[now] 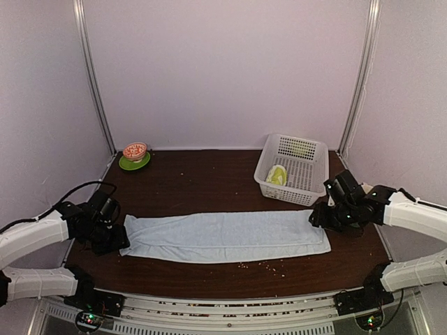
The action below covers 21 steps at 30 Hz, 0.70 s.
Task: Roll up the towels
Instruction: Smooth out the towel at the center of the board.
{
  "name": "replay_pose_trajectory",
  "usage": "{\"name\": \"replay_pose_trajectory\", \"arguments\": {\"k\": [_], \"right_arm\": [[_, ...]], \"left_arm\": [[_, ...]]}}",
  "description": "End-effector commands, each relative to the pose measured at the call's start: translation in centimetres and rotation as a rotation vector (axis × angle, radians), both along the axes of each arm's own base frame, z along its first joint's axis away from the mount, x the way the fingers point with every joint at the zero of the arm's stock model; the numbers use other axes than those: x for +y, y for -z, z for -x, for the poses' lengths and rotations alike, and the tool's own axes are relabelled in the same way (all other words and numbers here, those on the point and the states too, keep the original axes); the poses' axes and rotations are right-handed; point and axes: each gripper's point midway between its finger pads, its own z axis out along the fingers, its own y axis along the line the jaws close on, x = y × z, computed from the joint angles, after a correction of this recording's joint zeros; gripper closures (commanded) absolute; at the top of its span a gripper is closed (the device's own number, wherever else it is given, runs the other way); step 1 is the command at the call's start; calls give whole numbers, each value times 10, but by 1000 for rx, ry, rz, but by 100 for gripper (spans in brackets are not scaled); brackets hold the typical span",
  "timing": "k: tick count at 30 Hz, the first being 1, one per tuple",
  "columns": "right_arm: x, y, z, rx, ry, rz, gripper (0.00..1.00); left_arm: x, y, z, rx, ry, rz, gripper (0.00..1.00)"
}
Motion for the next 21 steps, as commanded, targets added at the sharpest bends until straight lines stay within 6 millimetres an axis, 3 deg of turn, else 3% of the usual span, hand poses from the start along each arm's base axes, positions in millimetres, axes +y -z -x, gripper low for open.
{"name": "replay_pose_trajectory", "arguments": {"k": [1,4,7,11,15,21], "right_arm": [[-17,6,2,-21,52,37,49],[-12,10,3,-20,32,11,51],[10,16,5,-1,-42,-33,51],[37,28,11,50,-156,84,52],[50,41,11,74,-221,174,52],[6,33,9,15,-14,187,51]], "left_arm": [[3,2,-12,-29,-85,27,37],[0,3,-17,-15,-54,14,42],[-2,1,-22,-14,-32,5,48],[-3,-3,-26,-26,-19,-2,55],[-3,2,-24,-17,-6,-9,62],[-3,1,-24,-25,5,-10,70]]}}
